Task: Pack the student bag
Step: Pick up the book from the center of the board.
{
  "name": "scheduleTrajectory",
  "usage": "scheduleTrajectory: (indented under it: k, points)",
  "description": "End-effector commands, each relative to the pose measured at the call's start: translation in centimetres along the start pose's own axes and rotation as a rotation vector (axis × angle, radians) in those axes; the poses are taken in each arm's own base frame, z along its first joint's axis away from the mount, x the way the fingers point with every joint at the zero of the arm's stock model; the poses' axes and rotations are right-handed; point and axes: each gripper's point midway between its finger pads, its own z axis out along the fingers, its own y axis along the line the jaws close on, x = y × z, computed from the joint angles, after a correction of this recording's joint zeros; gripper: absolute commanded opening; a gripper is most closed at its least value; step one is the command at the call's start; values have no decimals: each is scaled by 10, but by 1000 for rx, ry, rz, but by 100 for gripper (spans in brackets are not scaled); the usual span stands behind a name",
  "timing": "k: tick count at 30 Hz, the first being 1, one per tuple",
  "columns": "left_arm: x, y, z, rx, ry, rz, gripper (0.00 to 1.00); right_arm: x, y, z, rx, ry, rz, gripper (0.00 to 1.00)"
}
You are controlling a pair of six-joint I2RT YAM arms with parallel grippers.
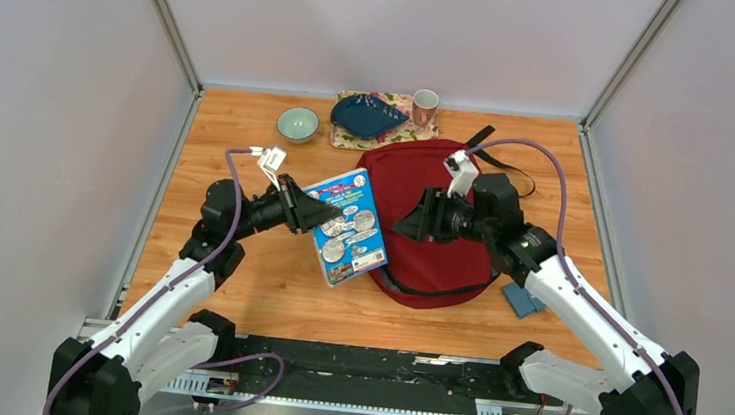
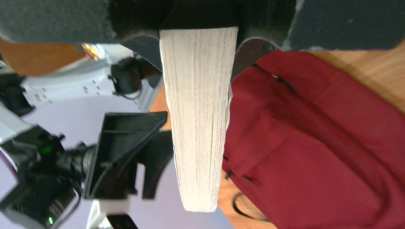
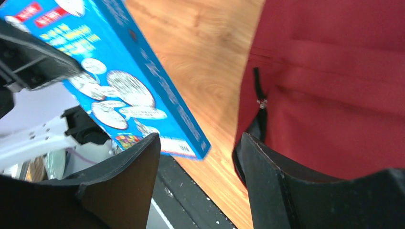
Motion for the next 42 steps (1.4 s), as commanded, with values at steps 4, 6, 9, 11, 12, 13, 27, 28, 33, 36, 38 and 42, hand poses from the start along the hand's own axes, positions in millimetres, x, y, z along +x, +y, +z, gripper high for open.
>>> scheduleTrajectory:
  k: [4, 6, 9, 11, 12, 13, 27, 28, 33, 36, 38, 42]
  points:
    - [-40, 14, -13, -142, -260, 45, 0, -15, -18, -28, 113, -239, 81, 66]
    - [-41, 16, -16, -131, -315, 36, 0, -9, -20, -29, 104, -239, 96, 67]
    - [-47, 13, -23, -104, -407, 1, 0, -2, -16, -32, 64, -243, 107, 68]
    - [-56, 5, -29, -67, -478, -20, 0, 0, 0, -30, -30, -228, 133, 68]
    - [-52, 8, -31, -64, -490, -36, 0, 8, -1, -25, -49, -208, 160, 68]
    - [-54, 6, -32, -49, -508, -65, 0, 15, 9, -23, -113, -171, 214, 68]
    - [-68, -18, -47, 175, -661, -234, 0, 18, 44, -3, -361, -178, 347, 68]
    - [-68, -19, -47, 186, -661, -238, 0, 19, 45, -2, -372, -168, 349, 68]
    - [-74, -33, -50, 260, -674, -236, 0, 16, 50, 6, -411, -167, 374, 68]
    - [-75, -36, -50, 275, -678, -237, 0, 13, 54, 10, -432, -168, 378, 68]
    - [-75, -38, -50, 285, -676, -236, 0, 9, 61, 10, -458, -176, 365, 68]
    - [-73, -41, -49, 301, -672, -241, 0, 7, 66, 15, -474, -173, 365, 69]
